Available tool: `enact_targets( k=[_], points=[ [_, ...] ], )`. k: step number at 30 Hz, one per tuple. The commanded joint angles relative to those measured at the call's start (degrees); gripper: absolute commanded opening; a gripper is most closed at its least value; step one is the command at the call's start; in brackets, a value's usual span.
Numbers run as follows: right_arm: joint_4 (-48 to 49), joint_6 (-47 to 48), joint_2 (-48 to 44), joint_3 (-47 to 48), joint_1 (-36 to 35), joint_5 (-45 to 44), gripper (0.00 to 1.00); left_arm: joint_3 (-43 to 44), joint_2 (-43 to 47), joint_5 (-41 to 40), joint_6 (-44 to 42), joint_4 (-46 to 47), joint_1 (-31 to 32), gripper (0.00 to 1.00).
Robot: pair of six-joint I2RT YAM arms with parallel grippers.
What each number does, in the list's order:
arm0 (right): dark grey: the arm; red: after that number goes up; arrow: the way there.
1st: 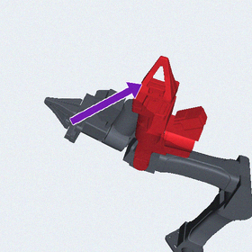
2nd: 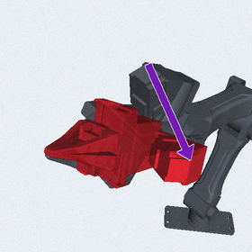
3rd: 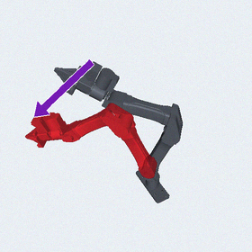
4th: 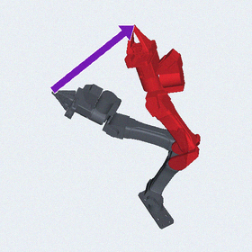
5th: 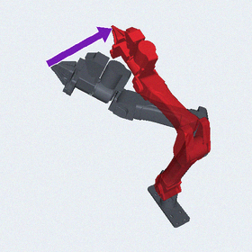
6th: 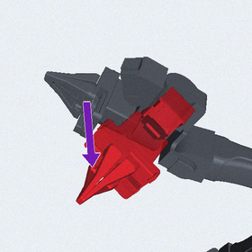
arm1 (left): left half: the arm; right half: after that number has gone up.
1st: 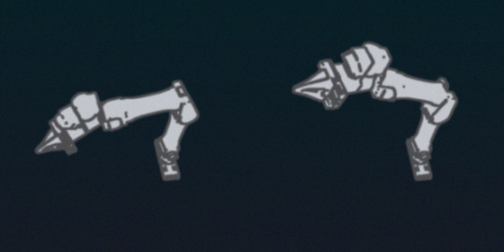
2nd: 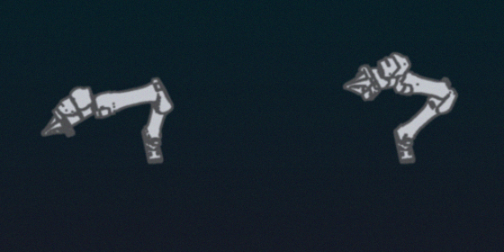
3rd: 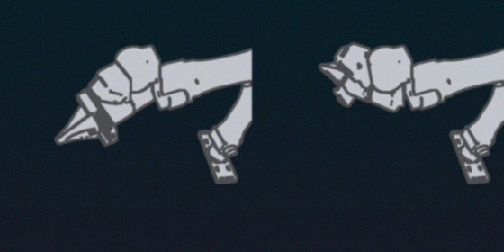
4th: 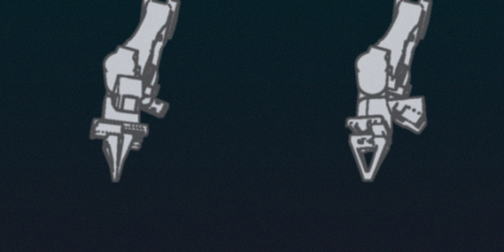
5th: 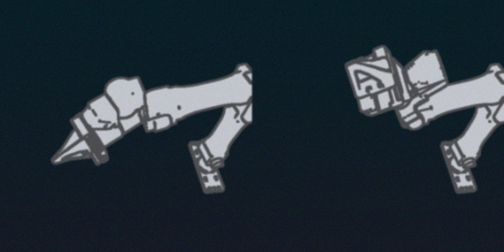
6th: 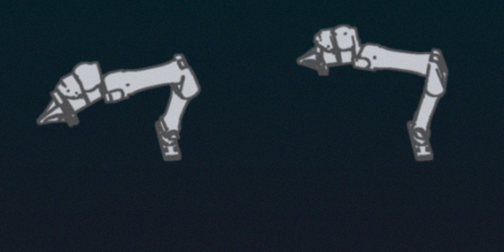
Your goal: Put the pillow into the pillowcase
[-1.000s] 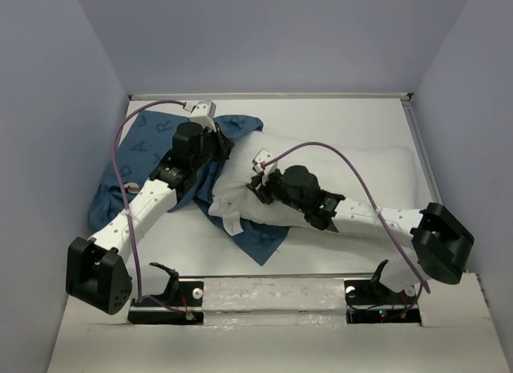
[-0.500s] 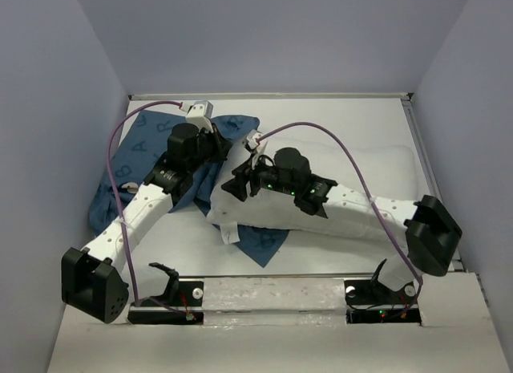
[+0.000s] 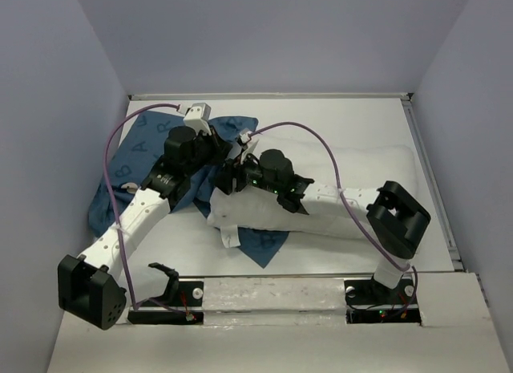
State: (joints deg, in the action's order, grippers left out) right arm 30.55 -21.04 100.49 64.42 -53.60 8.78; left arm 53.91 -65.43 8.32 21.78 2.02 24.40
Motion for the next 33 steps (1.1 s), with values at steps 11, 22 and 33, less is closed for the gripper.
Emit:
enact_targets(
  k=[11,22,33],
  points=[
    [11.3,-2.8,-4.0,-3.9,0.0,-4.3,0.0,0.6,5.9,-6.5,-1.7,-1.5,0.3,0.13],
    [-4.4,-10.8,-7.2,4.4,5.3,10.0,0.0,-11.2,25.2,-11.5,-0.3,-9.2,3.7,0.26],
    [-5.0,-13.4,-6.4,5.5,5.4,14.0,0.0,-19.0,19.6,-23.4,3.5,4.1,12.9,0.55]
  ],
)
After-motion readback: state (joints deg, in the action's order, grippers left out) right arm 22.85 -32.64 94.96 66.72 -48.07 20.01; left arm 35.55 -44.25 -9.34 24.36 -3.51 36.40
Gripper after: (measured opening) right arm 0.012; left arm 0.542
